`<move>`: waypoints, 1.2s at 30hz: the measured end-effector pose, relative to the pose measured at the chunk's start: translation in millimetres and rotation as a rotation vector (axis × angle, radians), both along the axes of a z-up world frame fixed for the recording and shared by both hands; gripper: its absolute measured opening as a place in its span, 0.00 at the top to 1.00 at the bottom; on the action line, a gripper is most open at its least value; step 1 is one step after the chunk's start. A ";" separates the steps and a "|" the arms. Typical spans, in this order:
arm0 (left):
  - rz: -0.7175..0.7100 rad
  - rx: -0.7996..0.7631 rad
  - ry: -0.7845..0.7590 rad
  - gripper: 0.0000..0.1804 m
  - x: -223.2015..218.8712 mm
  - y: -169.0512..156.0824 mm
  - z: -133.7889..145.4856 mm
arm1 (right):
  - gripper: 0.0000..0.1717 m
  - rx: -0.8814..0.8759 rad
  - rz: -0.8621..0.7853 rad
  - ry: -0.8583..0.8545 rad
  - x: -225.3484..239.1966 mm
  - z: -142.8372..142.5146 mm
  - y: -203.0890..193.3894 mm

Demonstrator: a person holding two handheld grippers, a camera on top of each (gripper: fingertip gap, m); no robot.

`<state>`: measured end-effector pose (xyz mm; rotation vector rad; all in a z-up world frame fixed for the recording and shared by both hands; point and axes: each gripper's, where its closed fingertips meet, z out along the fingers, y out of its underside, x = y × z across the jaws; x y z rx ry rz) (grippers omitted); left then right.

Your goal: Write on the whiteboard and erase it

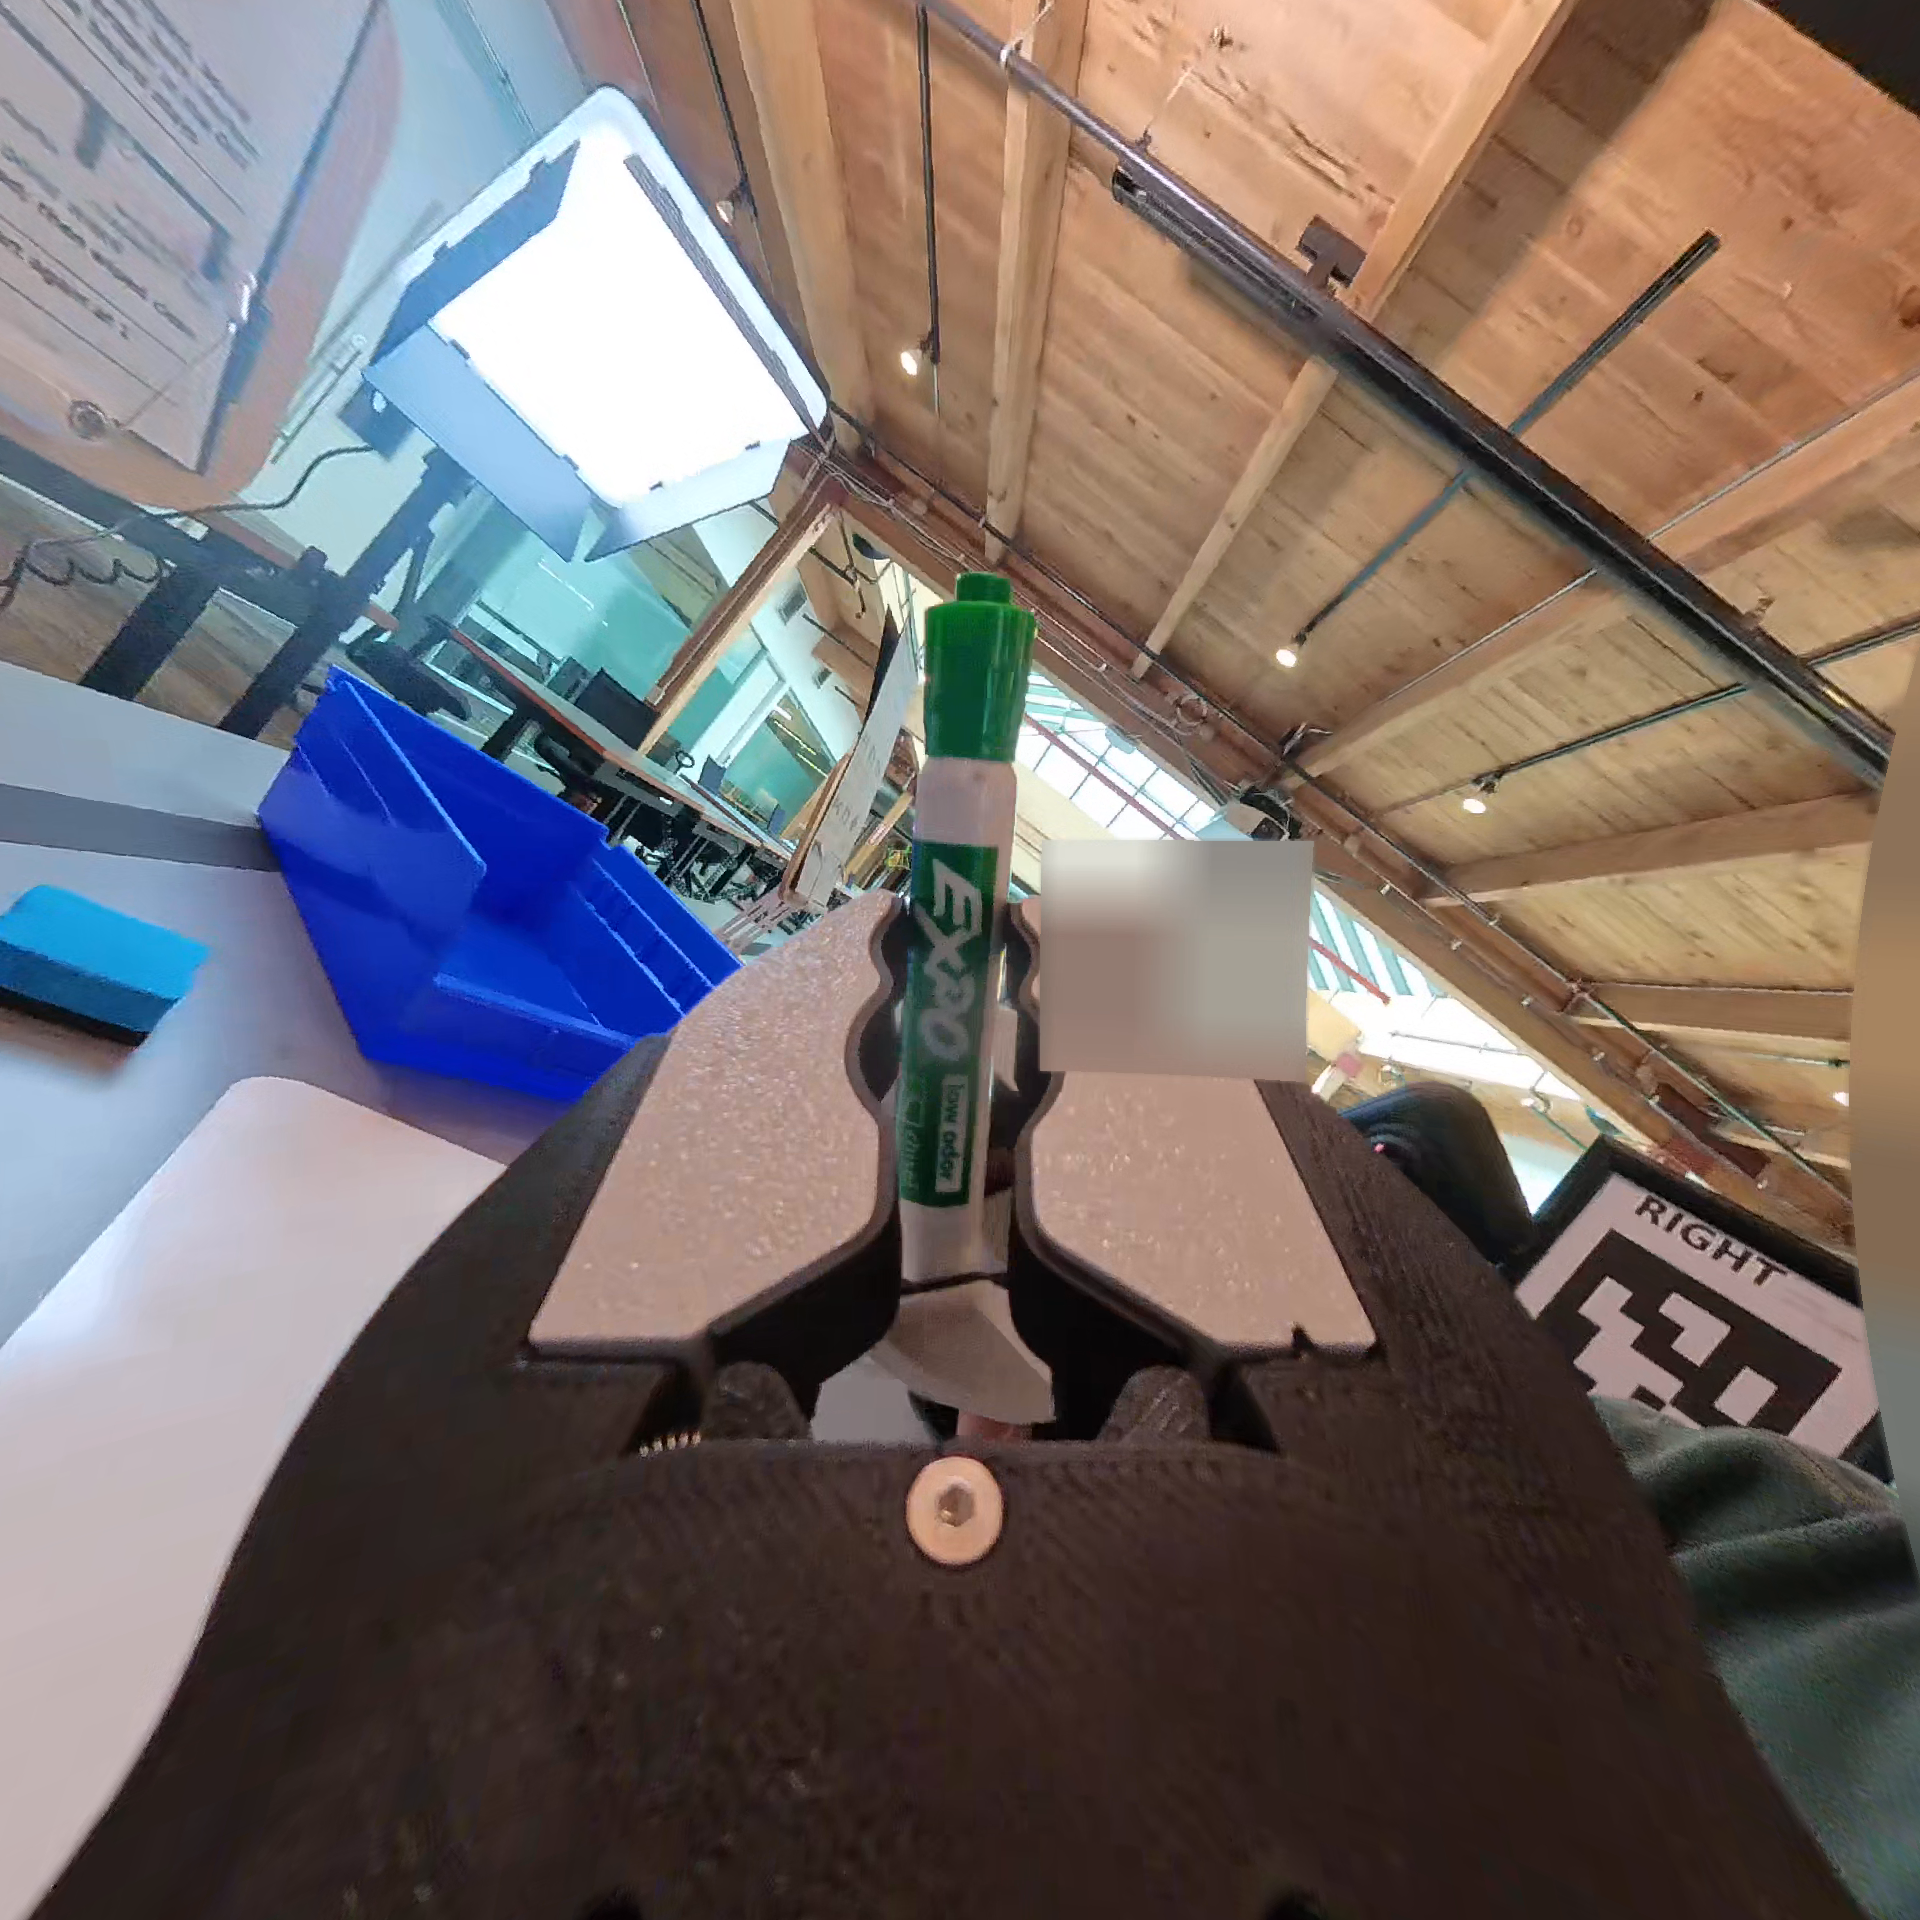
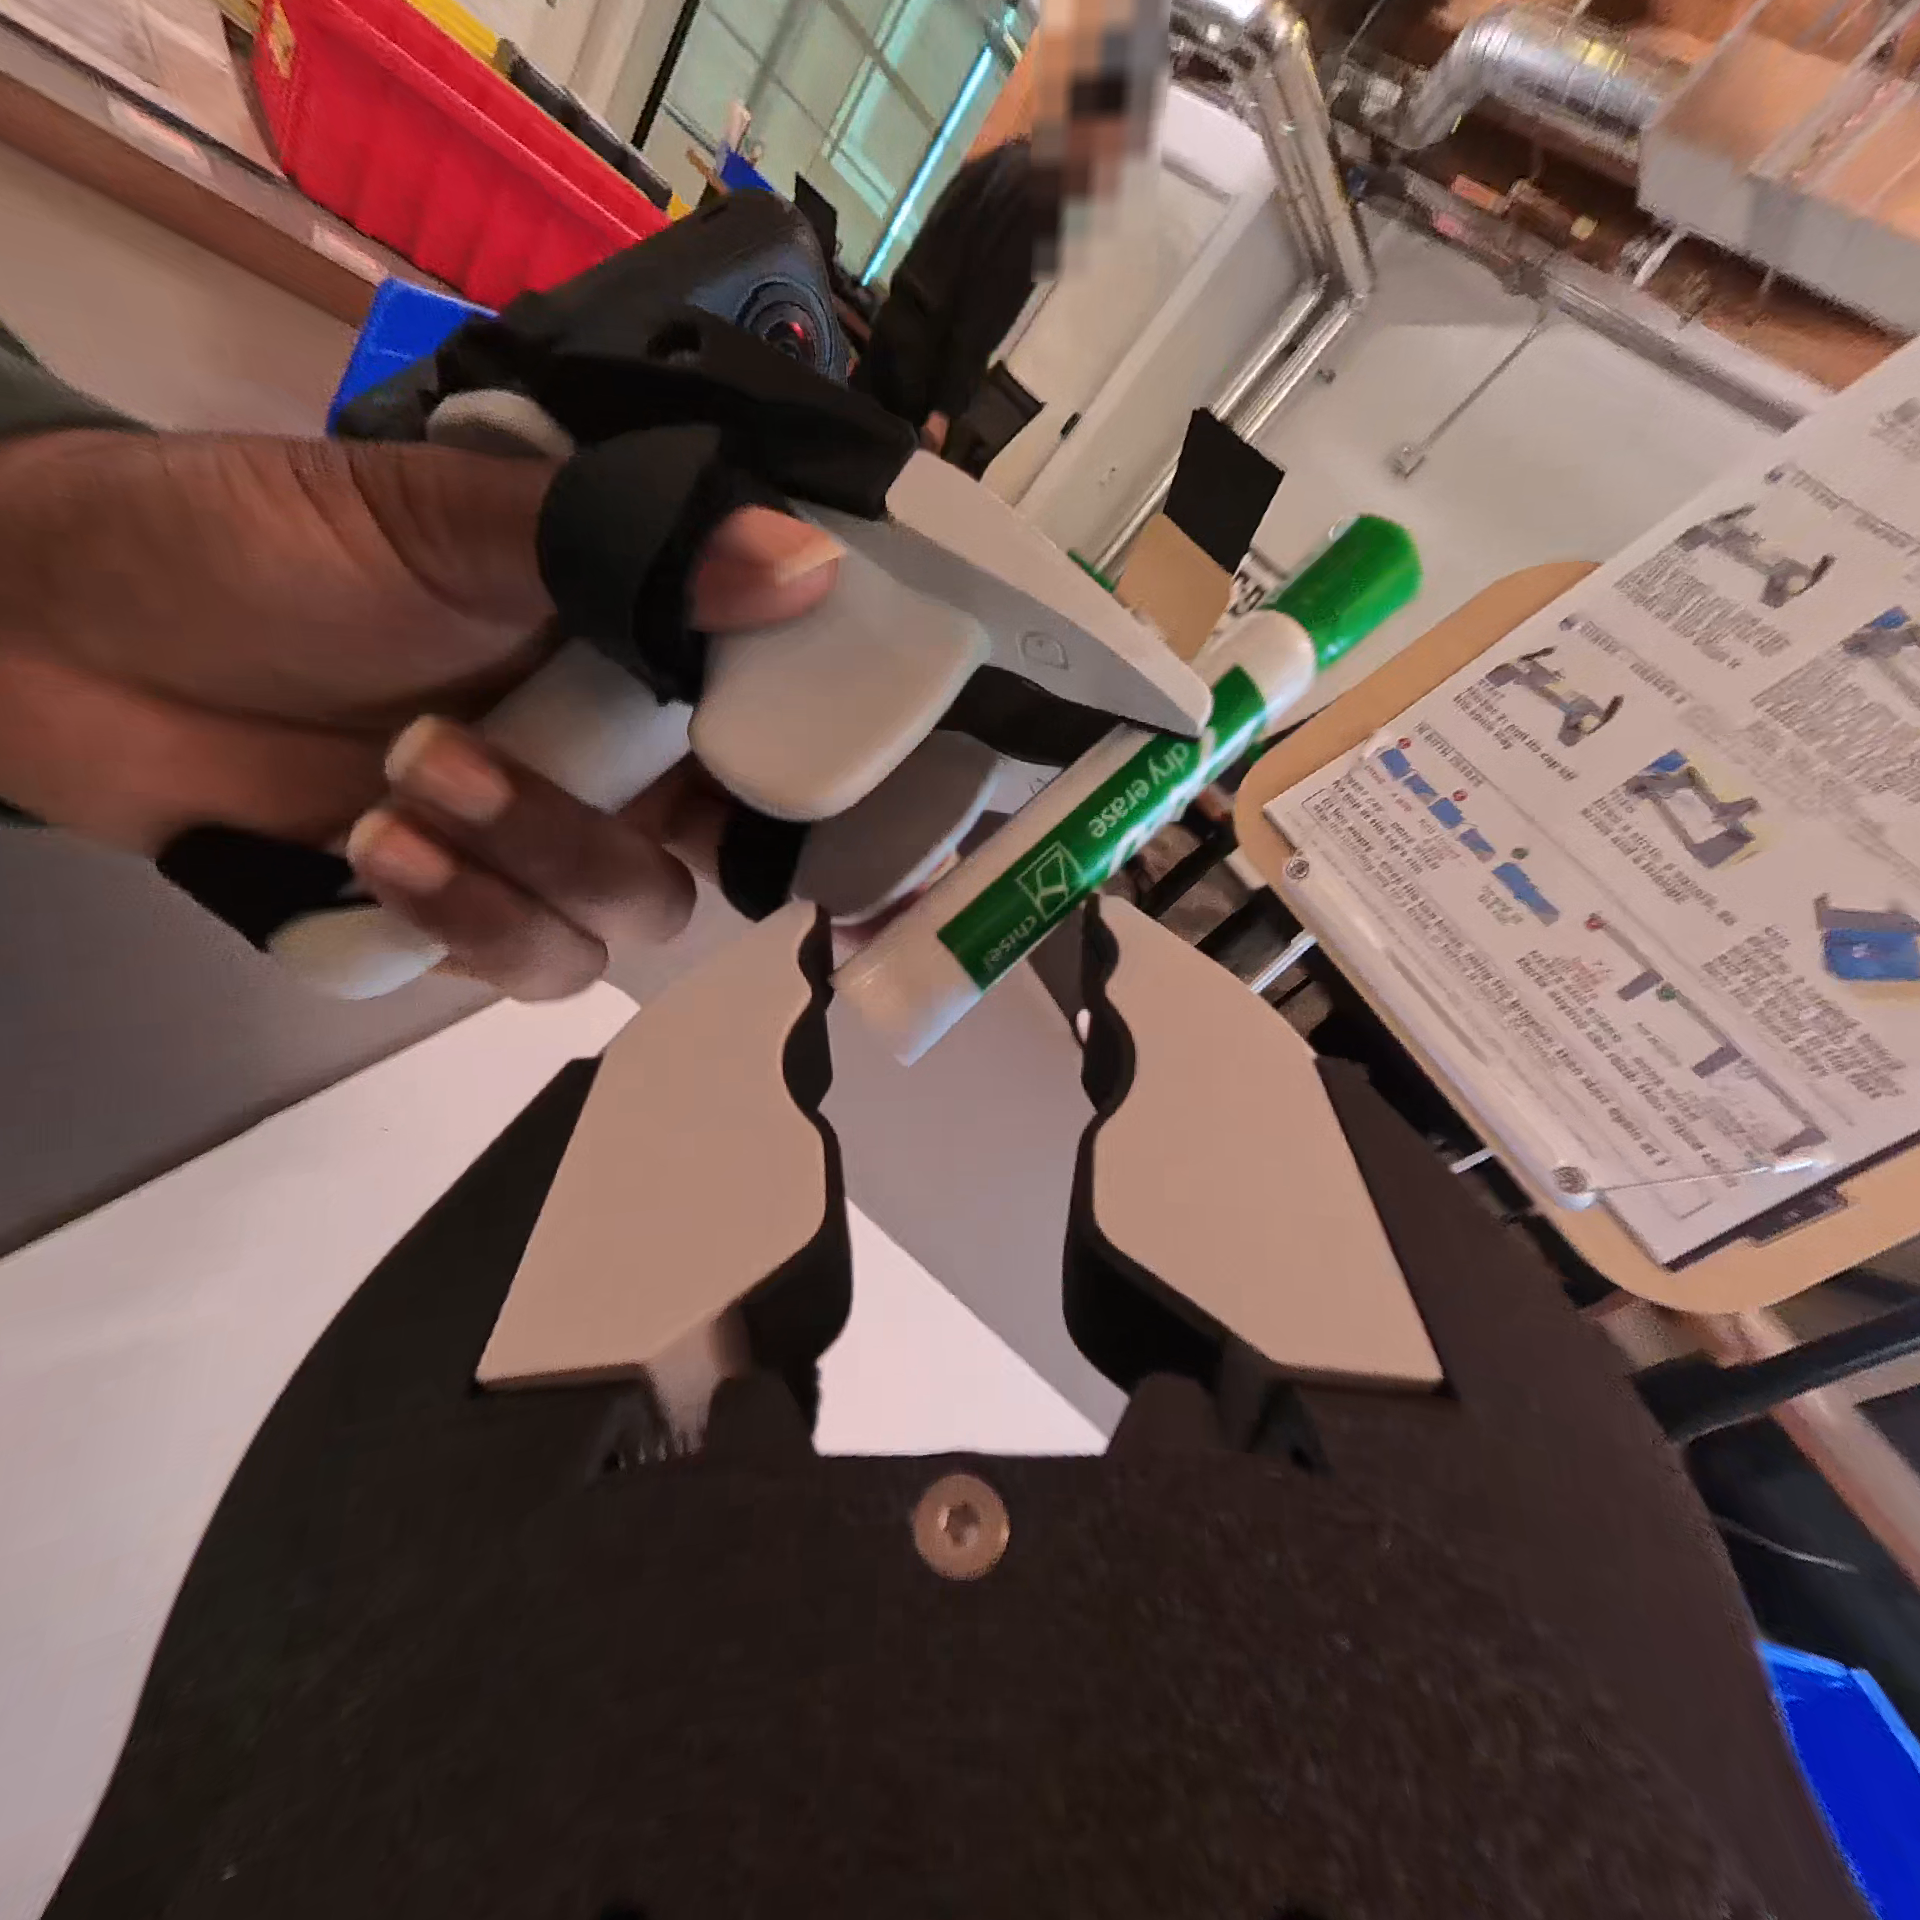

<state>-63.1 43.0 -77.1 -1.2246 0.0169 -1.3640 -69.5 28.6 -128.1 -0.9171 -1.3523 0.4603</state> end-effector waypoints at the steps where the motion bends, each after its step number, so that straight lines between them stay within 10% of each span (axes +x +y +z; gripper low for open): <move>1: -0.004 0.010 0.009 0.88 -3.0 -1.2 0.5 | 0.80 0.041 0.000 0.012 2.8 1.3 0.5; 18: -0.321 -0.058 -0.010 0.90 28.7 -31.8 -16.9 | 0.80 0.188 0.076 0.066 14.2 19.0 -13.3; 29: -0.086 0.242 0.759 0.76 0.7 -39.3 -43.4 | 0.80 -0.441 0.458 0.017 29.9 5.8 -27.7; 36: -0.155 0.235 0.828 0.88 2.6 -50.6 -62.6 | 0.80 -0.624 0.589 -0.066 24.0 -14.7 -48.9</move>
